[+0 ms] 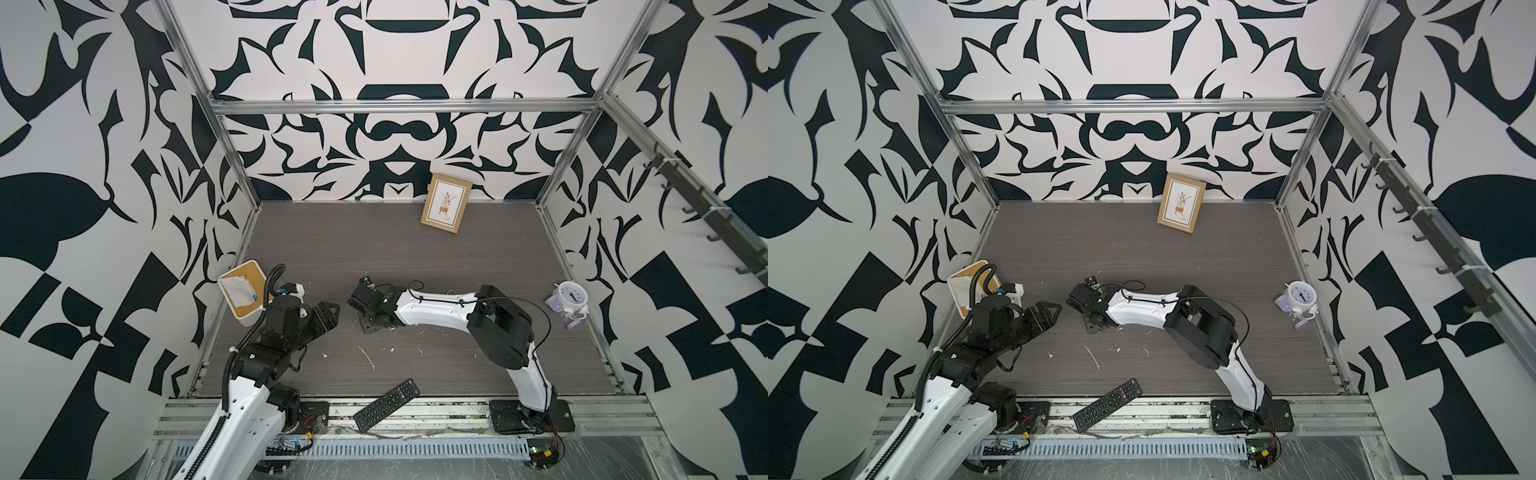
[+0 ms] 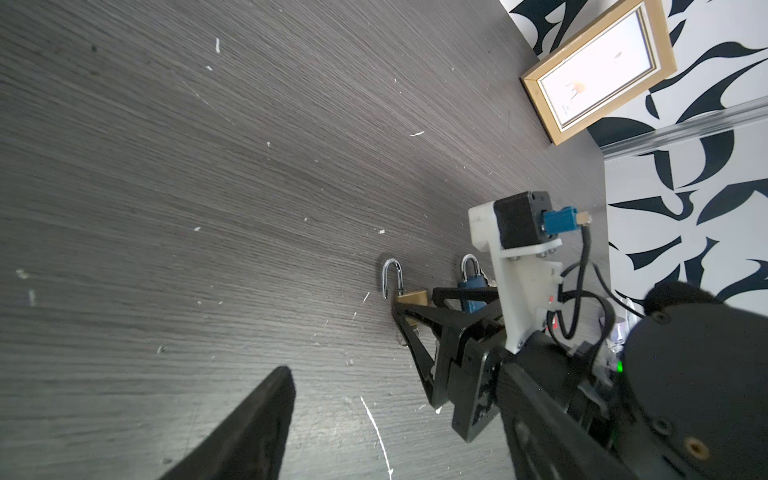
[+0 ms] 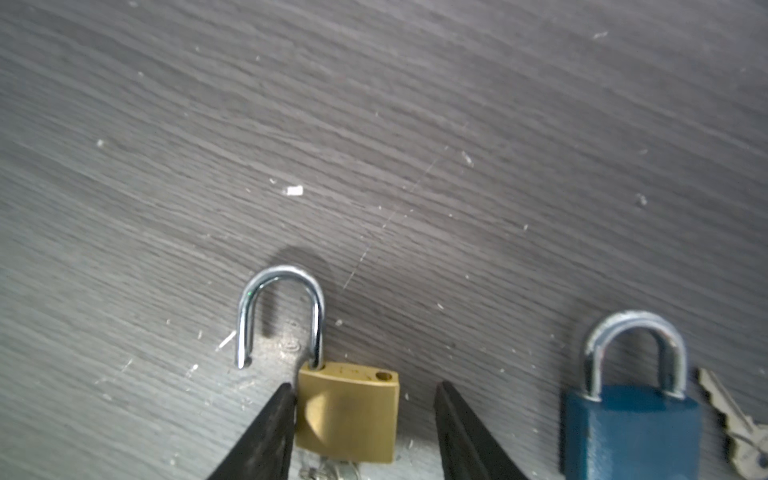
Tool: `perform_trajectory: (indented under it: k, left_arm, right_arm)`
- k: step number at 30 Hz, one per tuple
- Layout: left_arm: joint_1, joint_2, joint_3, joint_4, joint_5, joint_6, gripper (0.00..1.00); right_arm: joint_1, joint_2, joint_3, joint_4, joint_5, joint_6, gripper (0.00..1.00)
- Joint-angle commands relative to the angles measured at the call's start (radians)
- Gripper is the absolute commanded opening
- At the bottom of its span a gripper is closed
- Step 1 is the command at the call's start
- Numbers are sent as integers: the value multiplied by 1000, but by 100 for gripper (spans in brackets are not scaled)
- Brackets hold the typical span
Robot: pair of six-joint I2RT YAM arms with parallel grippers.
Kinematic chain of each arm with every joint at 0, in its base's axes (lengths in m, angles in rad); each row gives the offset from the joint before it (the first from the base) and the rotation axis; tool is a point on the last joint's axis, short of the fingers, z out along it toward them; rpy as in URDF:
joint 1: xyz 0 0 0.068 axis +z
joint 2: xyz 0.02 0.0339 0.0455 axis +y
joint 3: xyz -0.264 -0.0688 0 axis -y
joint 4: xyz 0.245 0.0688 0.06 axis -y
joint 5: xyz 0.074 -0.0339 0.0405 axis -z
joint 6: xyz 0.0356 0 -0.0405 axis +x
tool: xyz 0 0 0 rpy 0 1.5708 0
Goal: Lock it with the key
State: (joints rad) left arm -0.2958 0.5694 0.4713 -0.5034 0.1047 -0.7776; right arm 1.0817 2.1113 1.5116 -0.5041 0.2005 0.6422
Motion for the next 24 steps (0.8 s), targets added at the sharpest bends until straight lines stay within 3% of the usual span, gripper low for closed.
perform_trajectory:
  k: [1,16,24]
  left_arm:
    - [23,-14,-23,-14,36,5,80]
    - [53,-12,-39,-7,73,18,81]
    - [60,6,-47,14,88,19,80]
  right_arm:
    - [12,-8,45,-34,30,-10,54]
    - [28,35,64,-110,71,-9,50]
    - [29,29,20,-96,77,-3,38]
